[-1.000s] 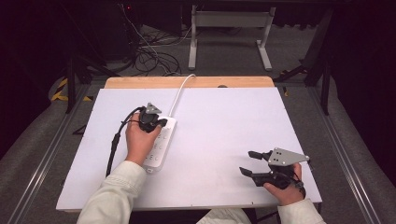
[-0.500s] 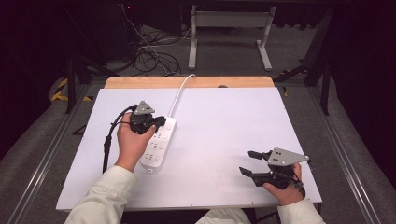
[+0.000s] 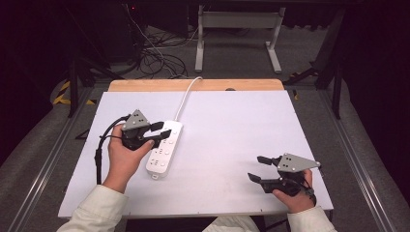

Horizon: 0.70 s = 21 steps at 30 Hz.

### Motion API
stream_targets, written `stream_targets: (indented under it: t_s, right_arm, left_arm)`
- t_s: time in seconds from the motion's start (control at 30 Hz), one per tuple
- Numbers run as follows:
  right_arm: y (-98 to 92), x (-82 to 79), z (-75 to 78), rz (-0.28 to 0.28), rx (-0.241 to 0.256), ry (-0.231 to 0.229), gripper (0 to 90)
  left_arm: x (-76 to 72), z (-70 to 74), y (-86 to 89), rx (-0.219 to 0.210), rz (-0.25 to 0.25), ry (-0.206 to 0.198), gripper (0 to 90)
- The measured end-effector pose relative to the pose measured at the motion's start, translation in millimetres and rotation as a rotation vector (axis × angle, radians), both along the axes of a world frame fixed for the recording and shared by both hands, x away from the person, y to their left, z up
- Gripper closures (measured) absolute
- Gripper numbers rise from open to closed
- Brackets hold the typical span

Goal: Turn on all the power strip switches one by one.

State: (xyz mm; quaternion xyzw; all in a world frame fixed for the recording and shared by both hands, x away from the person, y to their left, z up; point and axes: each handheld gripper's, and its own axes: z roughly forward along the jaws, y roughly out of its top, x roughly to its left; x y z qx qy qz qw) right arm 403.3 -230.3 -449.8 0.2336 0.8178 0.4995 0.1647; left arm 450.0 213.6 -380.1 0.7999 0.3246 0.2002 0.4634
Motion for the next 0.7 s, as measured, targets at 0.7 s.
stream_targets:
  t_s: [0.7]
  right_arm:
    - [1.3,-0.4,-0.1,-0.002,-0.001,0.0,33.7]
  left_arm:
    - [-66.3,-30.6,41.6,-0.083,-0.036,-0.065,23.6]
